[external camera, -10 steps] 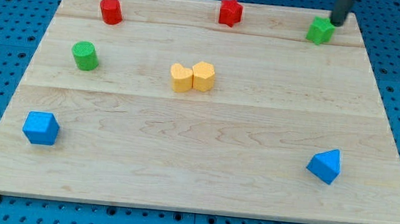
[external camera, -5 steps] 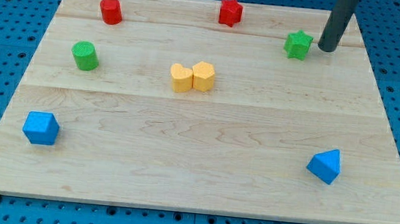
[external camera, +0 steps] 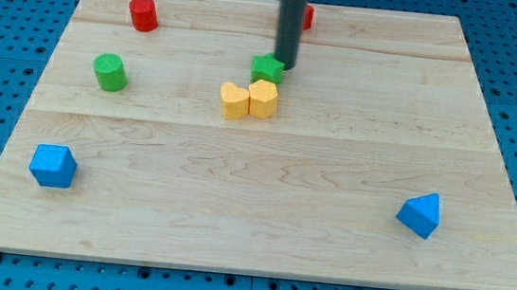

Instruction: Keep green star above yellow heart

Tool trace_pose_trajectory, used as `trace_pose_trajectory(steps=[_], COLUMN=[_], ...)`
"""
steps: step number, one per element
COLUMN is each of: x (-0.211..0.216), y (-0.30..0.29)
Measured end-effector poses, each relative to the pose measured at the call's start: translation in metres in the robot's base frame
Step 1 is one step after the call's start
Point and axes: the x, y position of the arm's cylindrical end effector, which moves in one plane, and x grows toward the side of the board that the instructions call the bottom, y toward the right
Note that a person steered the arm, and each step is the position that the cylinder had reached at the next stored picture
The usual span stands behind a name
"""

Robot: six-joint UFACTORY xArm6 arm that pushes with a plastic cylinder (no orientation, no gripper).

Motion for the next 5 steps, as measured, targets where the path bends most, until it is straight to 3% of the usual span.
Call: trace_pose_trajectory(steps=[4,5], x=[0.017,0.003], y=[-0.015,0.035])
